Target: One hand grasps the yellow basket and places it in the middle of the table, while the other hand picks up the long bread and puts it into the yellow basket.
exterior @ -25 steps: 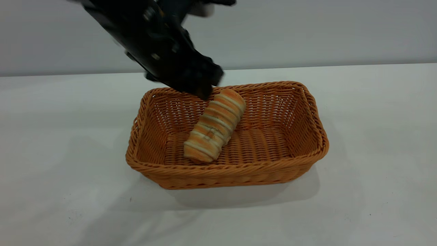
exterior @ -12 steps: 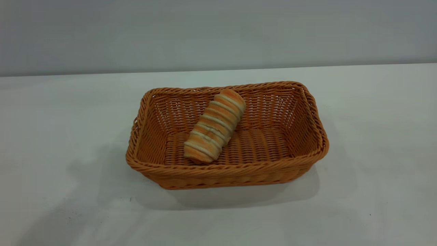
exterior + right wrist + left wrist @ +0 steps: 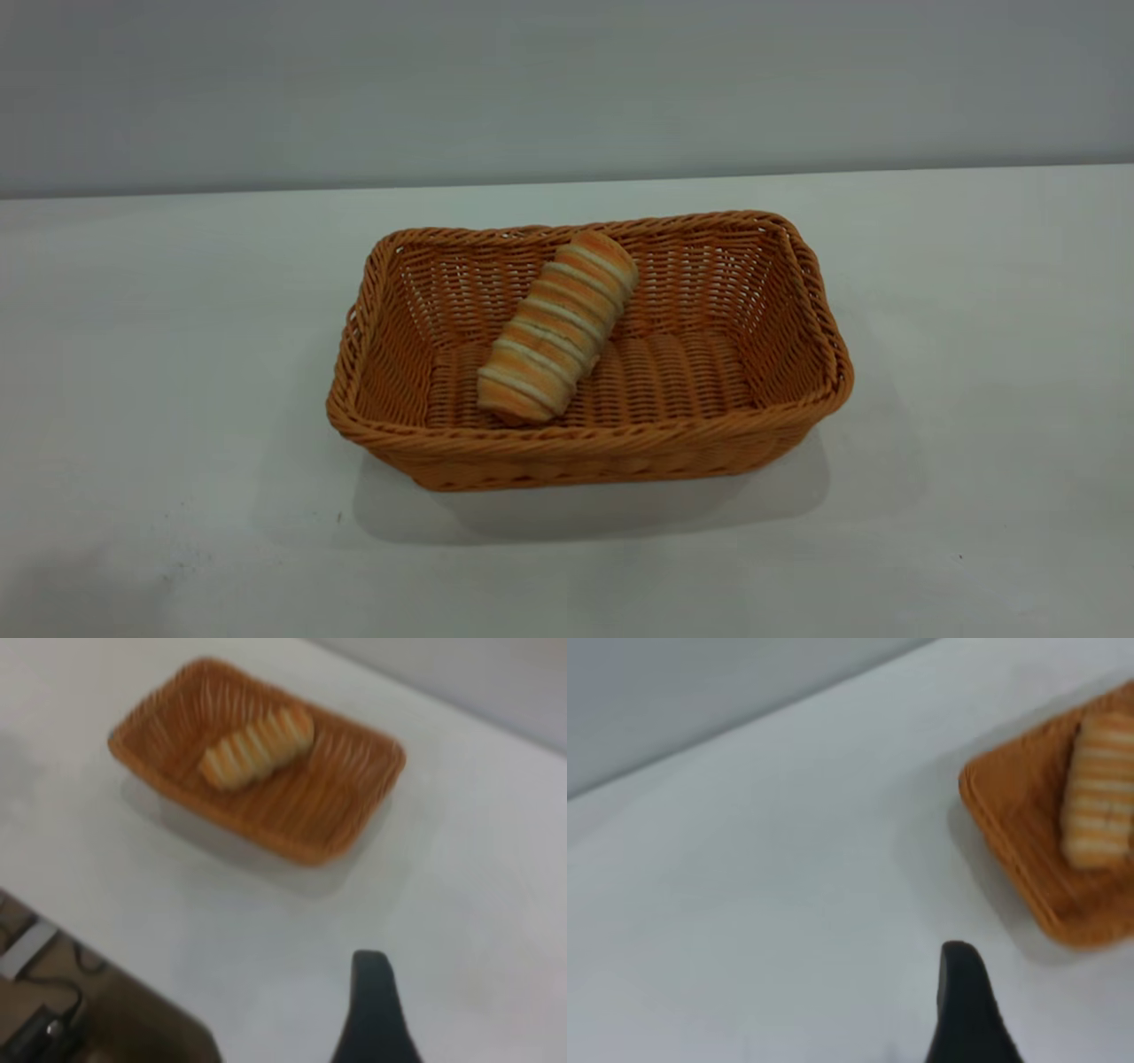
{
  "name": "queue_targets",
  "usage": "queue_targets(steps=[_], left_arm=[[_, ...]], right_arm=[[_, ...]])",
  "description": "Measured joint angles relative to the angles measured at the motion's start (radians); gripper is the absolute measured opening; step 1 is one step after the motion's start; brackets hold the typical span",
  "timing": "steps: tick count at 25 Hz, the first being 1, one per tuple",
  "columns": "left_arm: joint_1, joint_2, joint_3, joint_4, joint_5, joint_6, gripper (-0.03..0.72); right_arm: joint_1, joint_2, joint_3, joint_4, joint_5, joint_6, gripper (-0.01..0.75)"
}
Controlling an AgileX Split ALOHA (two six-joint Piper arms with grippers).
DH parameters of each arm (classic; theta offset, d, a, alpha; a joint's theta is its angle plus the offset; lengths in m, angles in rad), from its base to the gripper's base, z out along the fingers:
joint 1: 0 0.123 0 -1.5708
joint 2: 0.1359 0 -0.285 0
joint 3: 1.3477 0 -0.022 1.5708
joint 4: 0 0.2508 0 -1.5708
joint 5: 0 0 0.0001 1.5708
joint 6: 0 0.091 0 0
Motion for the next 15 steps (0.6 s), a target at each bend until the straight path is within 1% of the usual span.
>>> queue_targets(steps=[3, 8, 15], left_arm=[[0.0, -0.128, 0.067, -0.009, 0.068, -0.017, 0.515], [0.0, -0.36, 0.196, -0.017, 0.132, -0.019, 0.515], [0.0, -0.645, 0.377, -0.017, 0.213, -0.021, 0.515]], right_arm=[[0.0, -0.055, 0.1, 0.0, -0.013, 0.015, 0.586], [0.0, -0.16, 0.253, -0.017, -0.049, 0.049, 0.586], [0.0, -0.272, 0.377, -0.097, -0.079, 0.092, 0.586]])
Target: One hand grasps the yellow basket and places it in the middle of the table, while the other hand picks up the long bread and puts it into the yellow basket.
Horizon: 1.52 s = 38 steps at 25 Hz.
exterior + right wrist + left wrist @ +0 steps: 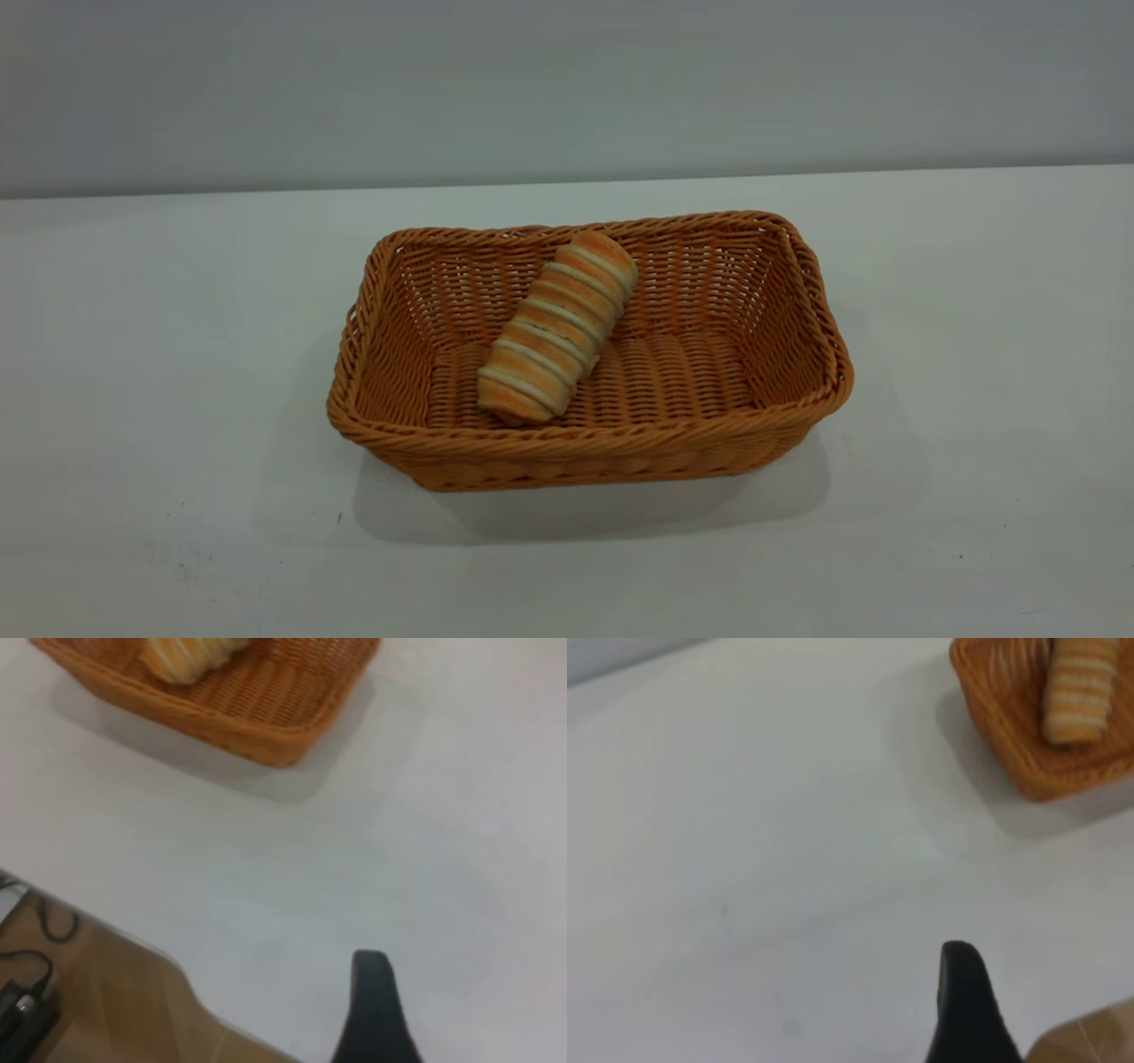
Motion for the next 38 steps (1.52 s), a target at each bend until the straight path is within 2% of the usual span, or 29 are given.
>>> queue_targets(steps=[8, 20, 38], left_arm=[[0.0, -0.197, 0.11, -0.003, 0.104, -0.001, 0.515], [0.0, -0.268, 0.181, -0.031, 0.091, -0.025, 0.515], [0.0, -0.268, 0.186, -0.03, 0.082, -0.027, 0.515]], right_arm=[[0.0, -0.061, 0.015, -0.012, 0.002, 0.016, 0.586], [0.0, -0.061, 0.015, -0.016, 0.002, 0.045, 0.586], [0.0, -0.061, 0.015, -0.016, 0.002, 0.048, 0.586]])
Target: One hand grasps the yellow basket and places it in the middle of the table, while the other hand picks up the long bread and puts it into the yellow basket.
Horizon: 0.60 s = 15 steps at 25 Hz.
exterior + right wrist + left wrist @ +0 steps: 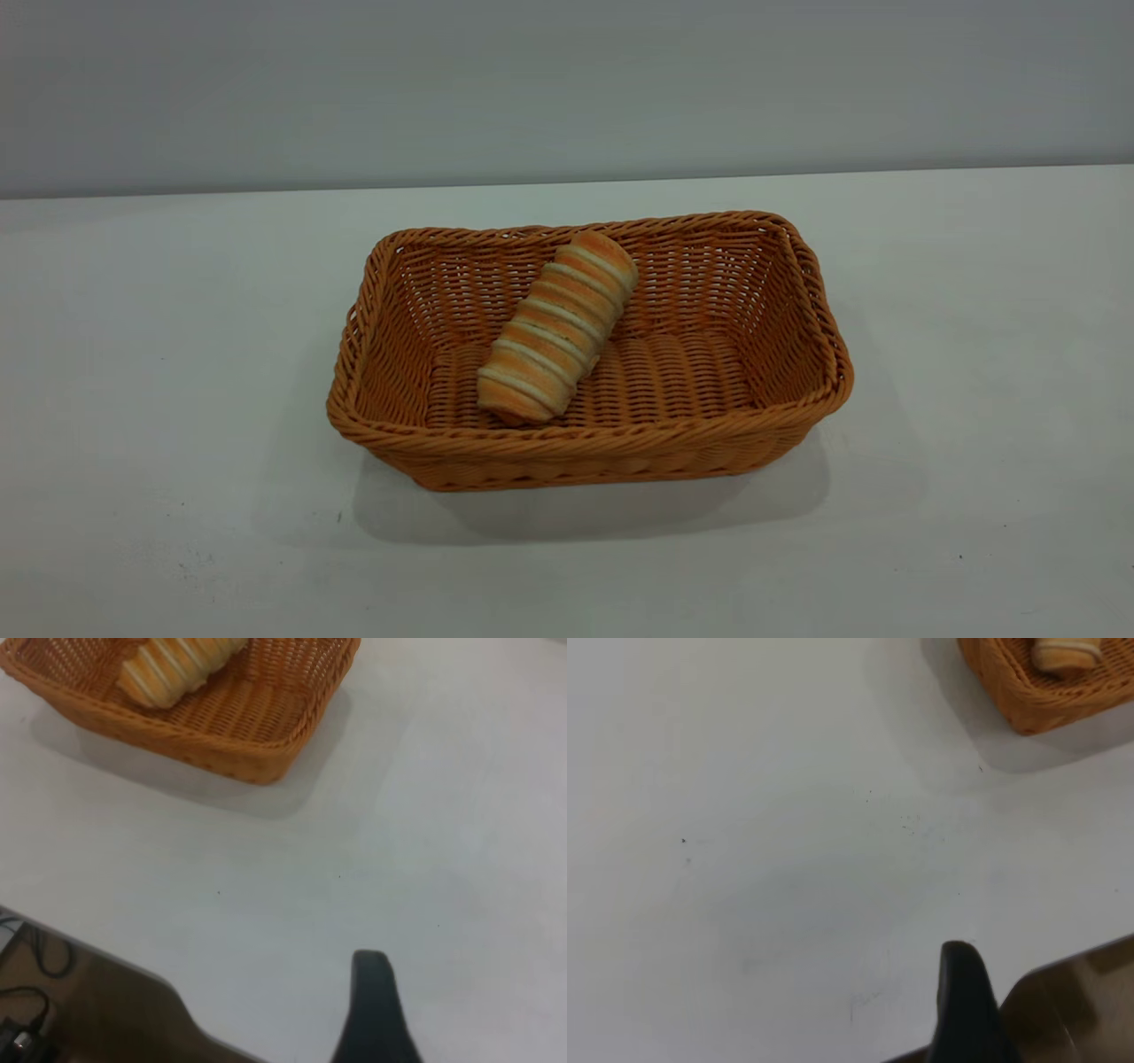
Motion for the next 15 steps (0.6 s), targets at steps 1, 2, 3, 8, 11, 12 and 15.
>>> queue_targets(steps=[1, 2, 3, 8, 11, 12, 15], left_arm=[[0.0, 0.0, 0.0, 0.0, 0.0, 0.0, 0.515], [0.0, 0.0, 0.0, 0.0, 0.0, 0.0, 0.515], [0.0, 0.0, 0.0, 0.0, 0.0, 0.0, 0.515], [0.068, 0.0, 0.0, 0.0, 0.0, 0.0, 0.515], [0.189, -0.019, 0.0, 0.0, 0.0, 0.0, 0.515], [0.221, -0.029, 0.0, 0.0, 0.0, 0.0, 0.515], [0.29, -0.043, 0.0, 0.0, 0.0, 0.0, 0.515]], right_arm=[[0.0, 0.0, 0.0, 0.0, 0.0, 0.0, 0.586], [0.0, 0.0, 0.0, 0.0, 0.0, 0.0, 0.586], [0.0, 0.0, 0.0, 0.0, 0.0, 0.0, 0.586], [-0.077, 0.0, 0.0, 0.0, 0.0, 0.0, 0.586], [-0.171, -0.002, 0.0, 0.0, 0.0, 0.0, 0.586], [-0.195, -0.002, 0.0, 0.0, 0.0, 0.001, 0.586], [-0.256, -0.002, 0.0, 0.0, 0.0, 0.001, 0.586]])
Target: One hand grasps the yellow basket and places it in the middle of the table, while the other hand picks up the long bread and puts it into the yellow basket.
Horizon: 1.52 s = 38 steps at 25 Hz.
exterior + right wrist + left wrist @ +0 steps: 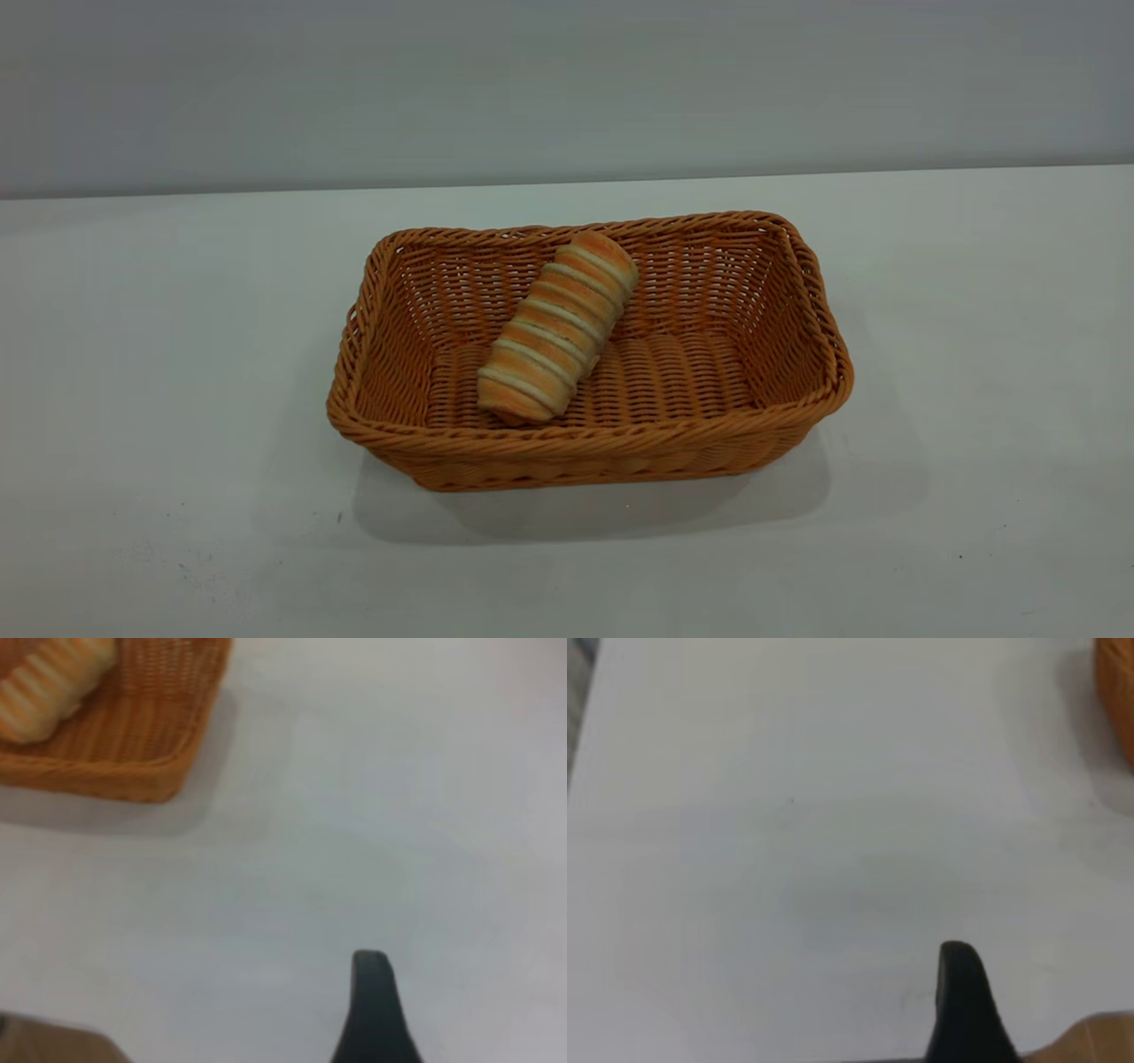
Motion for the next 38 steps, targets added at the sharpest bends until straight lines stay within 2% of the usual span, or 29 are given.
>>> queue_targets(steps=[4, 38], left_arm=[[0.027, -0.002, 0.0, 0.0, 0.0, 0.0, 0.515], [0.028, -0.002, 0.0, 0.0, 0.0, -0.001, 0.515]], right_arm=[[-0.01, 0.0, 0.0, 0.0, 0.0, 0.0, 0.586], [-0.013, 0.0, 0.0, 0.0, 0.0, 0.0, 0.587]])
